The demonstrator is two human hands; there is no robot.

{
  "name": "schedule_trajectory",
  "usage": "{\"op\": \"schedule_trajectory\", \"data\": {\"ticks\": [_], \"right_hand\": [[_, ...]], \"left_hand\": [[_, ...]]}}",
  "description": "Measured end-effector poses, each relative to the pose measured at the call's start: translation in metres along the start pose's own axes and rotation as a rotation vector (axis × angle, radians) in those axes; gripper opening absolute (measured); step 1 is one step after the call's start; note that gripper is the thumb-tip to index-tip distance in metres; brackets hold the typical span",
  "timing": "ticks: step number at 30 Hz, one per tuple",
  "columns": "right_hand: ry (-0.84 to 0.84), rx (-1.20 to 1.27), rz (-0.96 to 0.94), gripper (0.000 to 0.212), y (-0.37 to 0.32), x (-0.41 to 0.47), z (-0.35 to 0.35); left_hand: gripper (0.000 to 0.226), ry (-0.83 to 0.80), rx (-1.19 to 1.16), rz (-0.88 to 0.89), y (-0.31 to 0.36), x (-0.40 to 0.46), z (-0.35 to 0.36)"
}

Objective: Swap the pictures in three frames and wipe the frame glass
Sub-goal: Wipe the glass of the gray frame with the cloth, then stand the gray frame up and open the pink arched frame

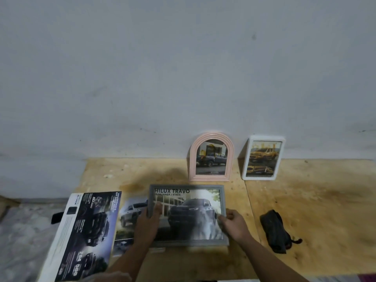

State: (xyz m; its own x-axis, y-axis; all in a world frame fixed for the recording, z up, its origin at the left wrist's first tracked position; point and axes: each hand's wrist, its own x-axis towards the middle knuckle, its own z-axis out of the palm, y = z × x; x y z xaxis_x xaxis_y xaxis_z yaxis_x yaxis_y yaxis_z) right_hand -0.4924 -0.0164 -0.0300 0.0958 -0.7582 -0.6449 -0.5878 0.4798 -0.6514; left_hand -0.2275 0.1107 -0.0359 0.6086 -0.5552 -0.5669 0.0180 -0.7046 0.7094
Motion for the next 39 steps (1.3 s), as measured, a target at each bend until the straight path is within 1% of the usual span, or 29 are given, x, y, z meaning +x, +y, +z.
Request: {"op": "schedule_trajectory", "data": {"ticks": [1,3,6,7,10,13,14,16,17,18,21,22,23,26,27,28,29,31,32,34,35,37,39], "right_hand": [[-0.011,-0.007,-0.02,0.052,-0.008,0.002,0.008],[-0.031,0.015,-0.076,0.042,-0.029,0.005,0.025],[-0.037,0.037,-0.123,0.035,-0.074,-0.001,0.046],[-0.033,0.048,-0.131,0.034,-0.087,0.0,0.052],[-0.026,0.087,-0.165,0.035,-0.128,0.0,0.07],[-0.028,0.084,-0.194,0.042,-0.161,0.008,0.085],[-0.032,0.071,-0.203,0.046,-0.17,0.013,0.089],[-0.031,0.05,-0.228,0.061,-0.185,0.022,0.095],[-0.033,0.046,-0.234,0.067,-0.19,0.029,0.098],[-0.034,0.051,-0.234,0.07,-0.194,0.035,0.101],[-0.044,0.034,-0.238,0.067,-0.202,0.048,0.107],[-0.037,0.045,-0.238,0.065,-0.204,0.053,0.108],[-0.029,0.052,-0.242,0.064,-0.205,0.058,0.11],[-0.043,0.064,-0.224,0.061,-0.212,0.063,0.114],[-0.058,0.073,-0.206,0.059,-0.212,0.067,0.115],[-0.071,0.086,-0.192,0.056,-0.212,0.071,0.116],[-0.081,0.097,-0.184,0.05,-0.213,0.072,0.117],[-0.096,0.105,-0.189,0.041,-0.211,0.076,0.12],[-0.091,0.099,-0.198,0.042,-0.208,0.077,0.121],[-0.073,0.066,-0.215,0.057,-0.203,0.08,0.124],[-0.073,0.046,-0.226,0.066,-0.199,0.083,0.125],[-0.07,0.017,-0.247,0.074,-0.192,0.089,0.125],[-0.047,0.001,-0.26,0.074,-0.189,0.086,0.122]], "left_hand": [[0.089,0.028,0.017,0.02,0.013,-0.004,-0.013],[0.078,0.074,0.035,0.074,0.03,-0.001,-0.036],[0.055,0.112,-0.004,0.123,0.051,0.019,-0.066],[0.055,0.141,-0.009,0.14,0.058,0.028,-0.075],[0.069,0.191,-0.025,0.179,0.076,0.056,-0.099],[0.084,0.17,-0.062,0.199,0.089,0.08,-0.117],[0.088,0.155,-0.07,0.188,0.092,0.087,-0.122],[0.099,0.133,-0.092,0.185,0.093,0.106,-0.129],[0.101,0.117,-0.097,0.18,0.096,0.11,-0.131],[0.095,0.087,-0.107,0.169,0.099,0.115,-0.131],[0.047,0.021,-0.161,0.17,0.112,0.127,-0.131],[0.045,0.017,-0.187,0.174,0.115,0.132,-0.131],[0.051,0.003,-0.214,0.185,0.116,0.139,-0.13],[0.098,0.003,-0.283,0.162,0.103,0.168,-0.129],[0.105,0.002,-0.31,0.147,0.1,0.174,-0.128],[0.105,0.0,-0.329,0.128,0.099,0.178,-0.126],[0.099,-0.014,-0.346,0.135,0.101,0.177,-0.124],[0.082,-0.019,-0.342,0.175,0.102,0.176,-0.121],[0.076,-0.012,-0.338,0.191,0.1,0.176,-0.12],[0.072,0.004,-0.34,0.196,0.094,0.179,-0.118],[0.074,0.014,-0.339,0.189,0.092,0.178,-0.117],[0.081,0.047,-0.318,0.171,0.091,0.177,-0.114],[0.088,0.164,-0.21,0.122,0.088,0.172,-0.106]]}}
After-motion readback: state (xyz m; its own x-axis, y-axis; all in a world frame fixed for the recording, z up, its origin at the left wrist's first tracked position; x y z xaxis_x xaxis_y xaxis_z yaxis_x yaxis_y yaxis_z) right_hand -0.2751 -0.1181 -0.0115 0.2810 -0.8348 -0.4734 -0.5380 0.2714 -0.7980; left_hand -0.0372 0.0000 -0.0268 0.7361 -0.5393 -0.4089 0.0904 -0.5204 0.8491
